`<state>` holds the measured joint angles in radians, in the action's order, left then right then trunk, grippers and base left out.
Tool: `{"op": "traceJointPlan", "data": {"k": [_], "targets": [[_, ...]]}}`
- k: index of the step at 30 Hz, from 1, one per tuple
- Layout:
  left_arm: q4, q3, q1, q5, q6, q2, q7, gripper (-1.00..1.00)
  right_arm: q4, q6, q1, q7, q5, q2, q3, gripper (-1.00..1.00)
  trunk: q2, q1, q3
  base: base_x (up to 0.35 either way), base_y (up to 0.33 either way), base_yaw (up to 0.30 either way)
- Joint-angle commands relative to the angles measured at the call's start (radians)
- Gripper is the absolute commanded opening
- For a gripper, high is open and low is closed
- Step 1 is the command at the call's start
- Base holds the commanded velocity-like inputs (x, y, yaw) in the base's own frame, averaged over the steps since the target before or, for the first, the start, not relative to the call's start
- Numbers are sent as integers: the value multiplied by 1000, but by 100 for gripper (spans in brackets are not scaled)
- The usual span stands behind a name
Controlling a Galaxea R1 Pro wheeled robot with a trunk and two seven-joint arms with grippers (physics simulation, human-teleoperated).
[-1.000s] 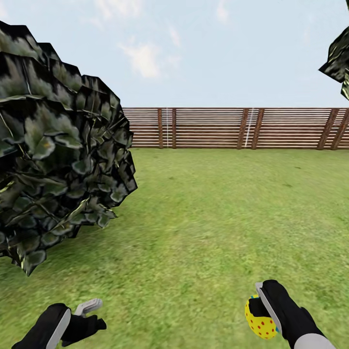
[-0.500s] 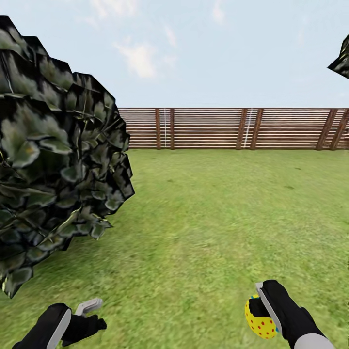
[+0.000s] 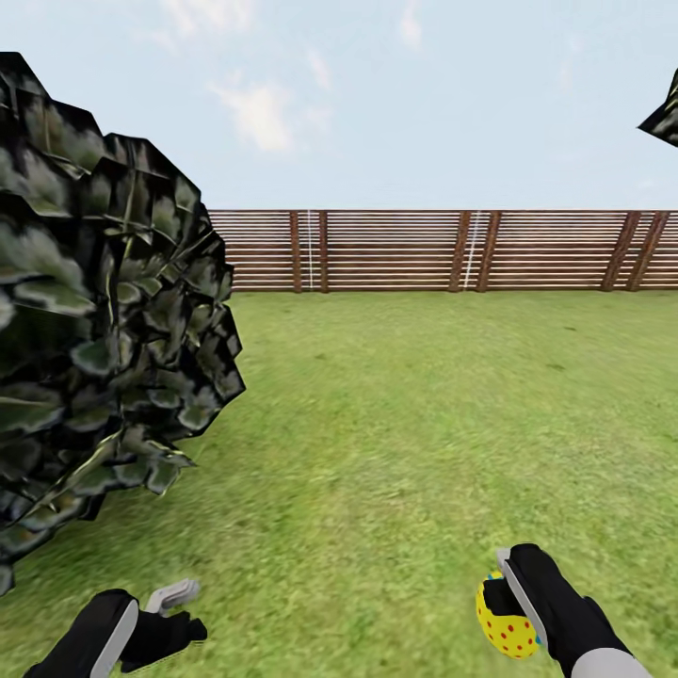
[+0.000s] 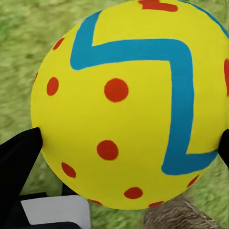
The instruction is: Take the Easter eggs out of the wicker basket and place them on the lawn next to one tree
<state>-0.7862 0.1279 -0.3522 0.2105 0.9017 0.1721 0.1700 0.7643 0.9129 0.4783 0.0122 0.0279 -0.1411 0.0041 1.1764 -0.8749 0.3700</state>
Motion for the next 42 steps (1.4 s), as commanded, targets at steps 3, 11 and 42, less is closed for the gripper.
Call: {"op": "traceJointPlan", "data": {"k": [3,11,42], "targets": [[-1,2,-1,-2,5,0,4,100,1,4,0,0,2,0,0,-100,1,-1,1,335,0,0],[-1,3,-1,-2,5,0,5,100,1,4,0,0,-2,0,0,-100,1,-1,1,335,0,0],[-2,5,-1,-2,5,3,5,100,0,4,0,0,-6,1,0,-100,1,-1,2,336,0,-132]]}}
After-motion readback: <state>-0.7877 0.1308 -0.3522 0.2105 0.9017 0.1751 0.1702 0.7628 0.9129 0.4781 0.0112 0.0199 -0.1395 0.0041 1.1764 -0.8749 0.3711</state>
